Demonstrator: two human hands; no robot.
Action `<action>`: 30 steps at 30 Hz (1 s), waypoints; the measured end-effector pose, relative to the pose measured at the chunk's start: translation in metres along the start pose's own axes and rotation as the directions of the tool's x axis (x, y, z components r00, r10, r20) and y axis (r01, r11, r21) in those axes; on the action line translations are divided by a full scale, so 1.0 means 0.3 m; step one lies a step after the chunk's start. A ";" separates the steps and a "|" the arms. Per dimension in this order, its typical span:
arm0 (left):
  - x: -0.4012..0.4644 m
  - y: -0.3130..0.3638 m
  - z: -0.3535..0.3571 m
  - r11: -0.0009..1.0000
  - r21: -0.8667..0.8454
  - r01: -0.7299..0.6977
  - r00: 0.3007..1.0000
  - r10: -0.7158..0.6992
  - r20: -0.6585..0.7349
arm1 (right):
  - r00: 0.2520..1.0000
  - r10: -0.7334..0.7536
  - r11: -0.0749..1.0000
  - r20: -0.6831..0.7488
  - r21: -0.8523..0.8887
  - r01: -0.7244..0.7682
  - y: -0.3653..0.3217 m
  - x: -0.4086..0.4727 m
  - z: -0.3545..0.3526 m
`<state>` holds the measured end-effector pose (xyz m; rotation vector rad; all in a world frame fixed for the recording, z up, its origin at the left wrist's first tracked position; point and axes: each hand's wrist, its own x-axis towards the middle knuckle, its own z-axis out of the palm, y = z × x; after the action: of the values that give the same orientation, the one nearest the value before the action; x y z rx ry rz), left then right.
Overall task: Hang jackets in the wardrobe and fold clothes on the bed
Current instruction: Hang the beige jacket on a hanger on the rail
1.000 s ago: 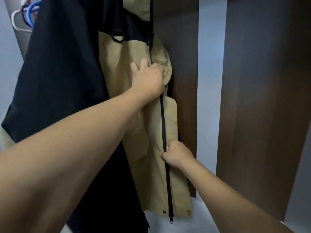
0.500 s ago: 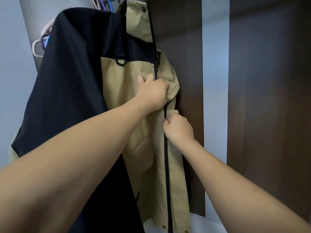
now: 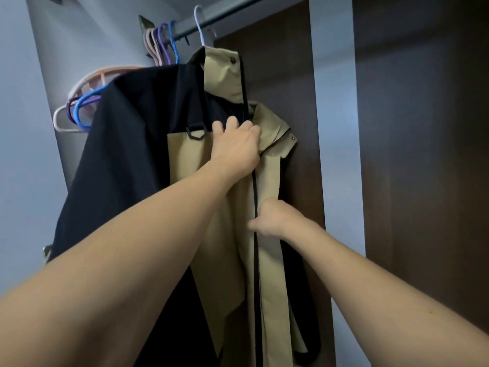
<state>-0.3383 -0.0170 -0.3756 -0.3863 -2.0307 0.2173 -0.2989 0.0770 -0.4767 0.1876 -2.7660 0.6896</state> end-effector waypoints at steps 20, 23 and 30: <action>0.239 -0.074 -0.166 0.978 0.184 0.103 0.970 -0.058 -0.237 | 0.959 0.005 0.968 -0.284 0.242 0.066 -0.115 0.148 -0.069; 0.333 -0.127 -0.226 0.972 0.118 0.202 0.940 -0.159 -0.303 | 0.964 -0.051 0.969 -0.260 0.222 0.111 -0.141 0.137 -0.034; 0.378 -0.157 -0.271 0.969 -0.183 0.164 0.951 -0.204 -0.233 | 0.985 -0.028 0.987 -0.171 0.151 0.055 -0.157 0.145 -0.040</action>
<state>-0.3243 -0.0207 -0.2291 -0.3045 -1.8246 -0.1090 -0.3285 0.0389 -0.4326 0.2083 -2.5421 0.8684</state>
